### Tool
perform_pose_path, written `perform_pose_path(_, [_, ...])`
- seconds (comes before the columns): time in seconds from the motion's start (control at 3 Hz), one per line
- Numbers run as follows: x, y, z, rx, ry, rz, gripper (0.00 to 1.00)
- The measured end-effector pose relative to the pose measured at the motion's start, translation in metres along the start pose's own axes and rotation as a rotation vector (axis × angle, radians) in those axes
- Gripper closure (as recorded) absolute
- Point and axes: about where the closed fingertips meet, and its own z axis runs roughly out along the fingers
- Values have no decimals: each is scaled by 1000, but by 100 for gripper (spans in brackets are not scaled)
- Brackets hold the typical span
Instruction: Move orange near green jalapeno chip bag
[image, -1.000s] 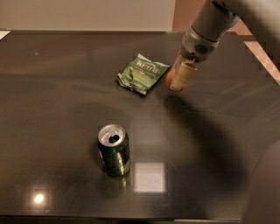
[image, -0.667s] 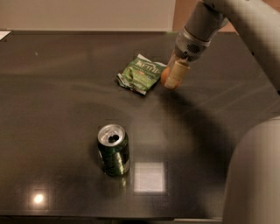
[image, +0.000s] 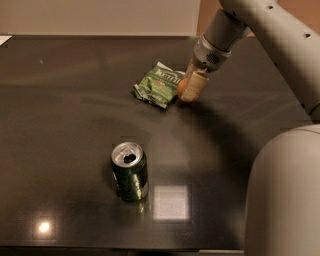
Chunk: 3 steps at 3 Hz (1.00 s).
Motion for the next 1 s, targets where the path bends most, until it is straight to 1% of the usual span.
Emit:
perform_pose_path(0.33, [-1,-6,8,-9,-12,-12,36])
perform_pose_path(0.67, [6,-10,15,-22,2,-20,13])
perform_pose_path(1.0, [5,-12,19,-17,-2,-21,0])
